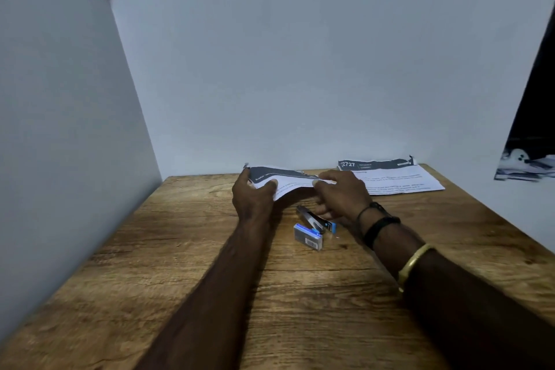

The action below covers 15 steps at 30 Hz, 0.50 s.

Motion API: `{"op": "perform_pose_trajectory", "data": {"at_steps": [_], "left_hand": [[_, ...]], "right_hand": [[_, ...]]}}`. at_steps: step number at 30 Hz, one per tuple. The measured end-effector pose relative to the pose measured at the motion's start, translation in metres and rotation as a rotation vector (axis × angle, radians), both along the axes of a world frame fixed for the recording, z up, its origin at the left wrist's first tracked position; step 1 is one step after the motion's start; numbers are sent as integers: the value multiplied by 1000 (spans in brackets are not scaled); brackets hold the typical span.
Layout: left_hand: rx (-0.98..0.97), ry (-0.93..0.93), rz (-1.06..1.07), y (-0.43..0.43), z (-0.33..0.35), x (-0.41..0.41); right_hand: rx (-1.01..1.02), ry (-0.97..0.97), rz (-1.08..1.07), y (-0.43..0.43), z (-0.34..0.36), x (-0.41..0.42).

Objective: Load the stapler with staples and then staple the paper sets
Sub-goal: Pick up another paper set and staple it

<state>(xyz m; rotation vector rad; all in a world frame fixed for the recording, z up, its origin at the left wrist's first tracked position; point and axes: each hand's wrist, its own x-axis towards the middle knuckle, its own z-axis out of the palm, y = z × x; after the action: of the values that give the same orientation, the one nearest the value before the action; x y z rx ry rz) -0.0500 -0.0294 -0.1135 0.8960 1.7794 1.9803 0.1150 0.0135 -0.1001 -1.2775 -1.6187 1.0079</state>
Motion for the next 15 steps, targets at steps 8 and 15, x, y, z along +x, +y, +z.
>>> {"op": "perform_pose_trajectory", "data": {"at_steps": [8,15], "left_hand": [[34,88,-49,-9,8,5],[102,278,-248,0,14,51]], "right_hand": [[-32,361,17,8,4,0],[113,441,-128,15,16,41]]}}
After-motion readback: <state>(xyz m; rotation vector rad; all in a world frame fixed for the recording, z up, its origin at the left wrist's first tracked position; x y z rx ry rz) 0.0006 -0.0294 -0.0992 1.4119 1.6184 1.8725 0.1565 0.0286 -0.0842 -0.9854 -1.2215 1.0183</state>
